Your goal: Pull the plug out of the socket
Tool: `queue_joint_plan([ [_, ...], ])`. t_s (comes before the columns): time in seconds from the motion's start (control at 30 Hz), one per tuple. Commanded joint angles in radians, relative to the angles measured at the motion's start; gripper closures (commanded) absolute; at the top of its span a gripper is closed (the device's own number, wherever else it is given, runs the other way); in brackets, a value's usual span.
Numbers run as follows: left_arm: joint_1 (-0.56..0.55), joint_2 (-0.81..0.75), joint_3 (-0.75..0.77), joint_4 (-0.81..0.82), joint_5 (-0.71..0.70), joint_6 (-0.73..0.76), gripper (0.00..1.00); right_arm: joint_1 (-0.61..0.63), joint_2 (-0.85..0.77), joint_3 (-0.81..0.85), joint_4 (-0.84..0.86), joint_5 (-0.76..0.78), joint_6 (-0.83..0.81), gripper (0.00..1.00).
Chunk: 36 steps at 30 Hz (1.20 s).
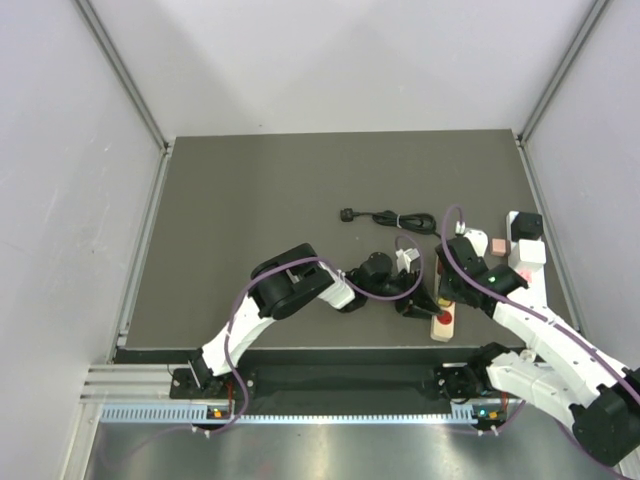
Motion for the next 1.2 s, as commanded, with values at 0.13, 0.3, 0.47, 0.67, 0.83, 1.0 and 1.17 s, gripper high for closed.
queue_joint_plan([
  [0.13, -0.016, 0.042, 0.023, -0.188, -0.121, -0.017, 1.0, 0.019, -0.065, 0.099, 0.061, 0.047, 0.038, 1.0],
  [0.3, -0.012, 0.053, 0.023, -0.321, -0.202, -0.012, 1.0, 0.03, -0.091, 0.151, 0.029, 0.067, 0.05, 1.0],
  [0.47, -0.004, 0.076, 0.023, -0.327, -0.217, -0.043, 1.0, 0.058, -0.12, 0.177, -0.003, 0.119, 0.063, 1.0],
  [0.67, 0.007, 0.056, 0.029, -0.393, -0.248, -0.028, 1.0, 0.064, -0.148, 0.182, 0.016, 0.14, 0.015, 1.0],
  [0.83, 0.016, 0.06, 0.026, -0.384, -0.236, -0.098, 1.0, 0.064, -0.171, 0.133, 0.093, 0.149, -0.055, 1.0],
  [1.0, 0.023, 0.06, -0.008, -0.306, -0.227, -0.178, 1.0, 0.064, -0.191, 0.068, 0.22, 0.09, -0.089, 1.0],
  [1.17, 0.048, 0.062, -0.048, -0.253, -0.23, -0.222, 1.0, 0.064, -0.203, 0.031, 0.261, 0.016, -0.105, 1.0],
])
